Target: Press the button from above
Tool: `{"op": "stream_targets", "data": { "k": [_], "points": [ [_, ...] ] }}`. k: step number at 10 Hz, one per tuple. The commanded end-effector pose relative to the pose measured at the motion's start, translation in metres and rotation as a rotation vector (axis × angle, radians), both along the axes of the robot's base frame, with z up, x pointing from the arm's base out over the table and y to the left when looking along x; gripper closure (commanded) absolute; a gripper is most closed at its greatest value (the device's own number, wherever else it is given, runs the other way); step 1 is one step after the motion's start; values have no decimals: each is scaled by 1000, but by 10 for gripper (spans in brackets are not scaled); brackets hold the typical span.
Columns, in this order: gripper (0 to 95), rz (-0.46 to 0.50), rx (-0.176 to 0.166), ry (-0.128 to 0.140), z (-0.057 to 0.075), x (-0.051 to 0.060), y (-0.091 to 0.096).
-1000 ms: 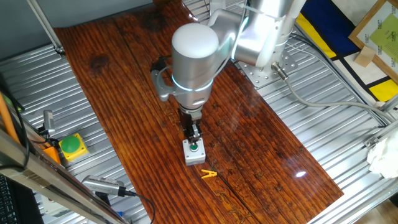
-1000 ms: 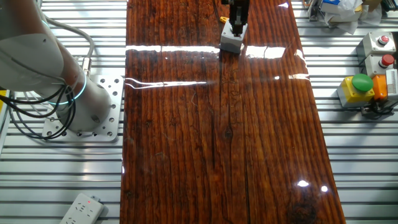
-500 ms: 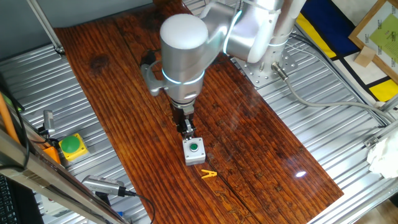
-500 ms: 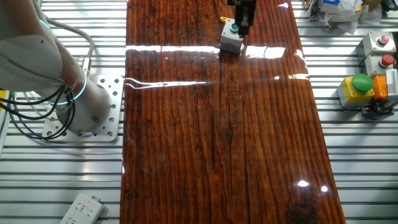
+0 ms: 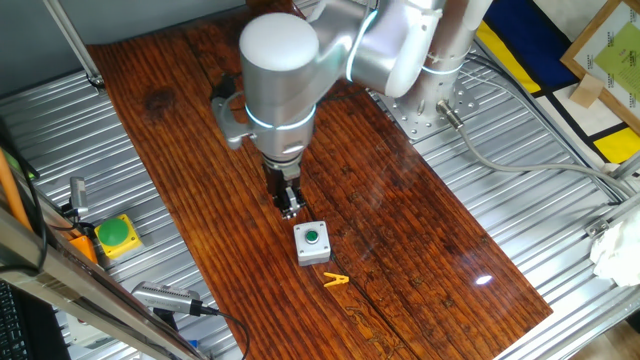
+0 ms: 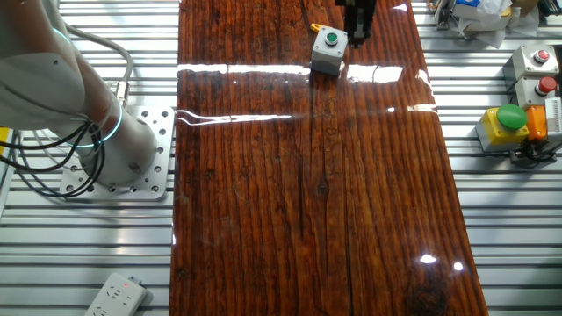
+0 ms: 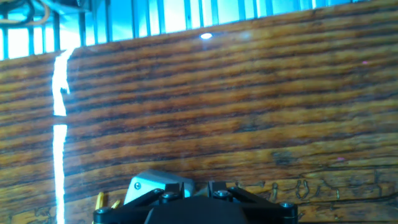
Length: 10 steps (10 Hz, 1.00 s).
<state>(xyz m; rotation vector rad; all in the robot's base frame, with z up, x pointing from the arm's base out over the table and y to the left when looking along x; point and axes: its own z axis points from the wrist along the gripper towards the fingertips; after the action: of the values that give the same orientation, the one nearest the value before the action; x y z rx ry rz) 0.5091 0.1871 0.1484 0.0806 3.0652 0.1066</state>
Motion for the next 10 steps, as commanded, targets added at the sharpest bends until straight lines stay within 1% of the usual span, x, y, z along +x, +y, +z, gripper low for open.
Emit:
{"op": "stream_targets", "data": {
  "k": [1, 2, 3, 4, 7, 9, 10],
  "points": [
    [760, 2, -1, 1, 4, 3, -4],
    [760, 3, -1, 0, 7, 5, -7],
    [950, 4, -2, -2, 8, 6, -8],
    [950, 16, -5, -8, 9, 6, -10],
    [950, 34, -8, -11, 13, 3, -22],
    [950, 40, -7, -12, 14, 2, -25],
    [950, 40, -6, -18, 13, -1, -26]
  ]
}}
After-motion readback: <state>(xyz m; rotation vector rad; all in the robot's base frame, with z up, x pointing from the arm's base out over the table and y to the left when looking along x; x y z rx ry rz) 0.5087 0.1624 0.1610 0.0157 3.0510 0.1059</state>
